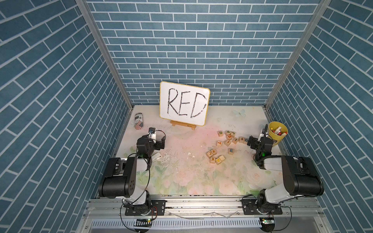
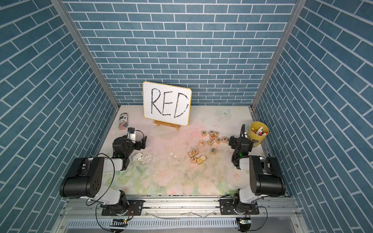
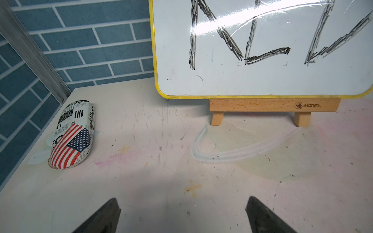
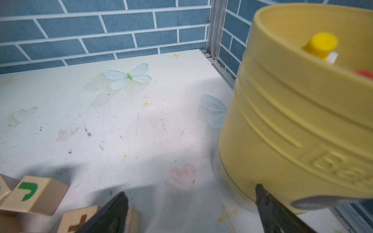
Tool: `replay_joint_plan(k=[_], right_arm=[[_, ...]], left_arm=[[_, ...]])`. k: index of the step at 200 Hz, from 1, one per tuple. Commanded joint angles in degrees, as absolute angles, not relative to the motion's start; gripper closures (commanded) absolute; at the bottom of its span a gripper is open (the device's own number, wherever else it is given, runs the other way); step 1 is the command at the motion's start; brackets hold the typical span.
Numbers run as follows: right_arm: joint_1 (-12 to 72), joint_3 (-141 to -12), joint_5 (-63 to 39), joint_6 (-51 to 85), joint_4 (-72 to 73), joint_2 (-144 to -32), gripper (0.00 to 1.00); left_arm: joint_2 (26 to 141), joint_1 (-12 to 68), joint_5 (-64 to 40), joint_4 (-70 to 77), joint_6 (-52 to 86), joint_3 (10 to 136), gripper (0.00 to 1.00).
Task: Assemble the uppercase word "red" with letter blocks
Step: Adjust the letter block at the center of the board.
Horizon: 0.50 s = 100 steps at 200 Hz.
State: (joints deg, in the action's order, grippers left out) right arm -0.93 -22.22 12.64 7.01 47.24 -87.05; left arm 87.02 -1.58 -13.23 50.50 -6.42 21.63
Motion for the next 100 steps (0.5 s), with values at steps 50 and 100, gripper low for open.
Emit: replay_joint_plan(k=[50,100], right_arm=[[-0.6,-25.8,16.1,5.6,38.7,-82.9,0.01],[-0.5,-46.8,18.0,30.5,-6.7,-67.6,0.01]], left_arm=[[84.4,-1.9,-13.3,45.5,-5.8,23.5,0.01],[73.7,-1.9,-9.9,6.0,-5.3,45.3,0.01]])
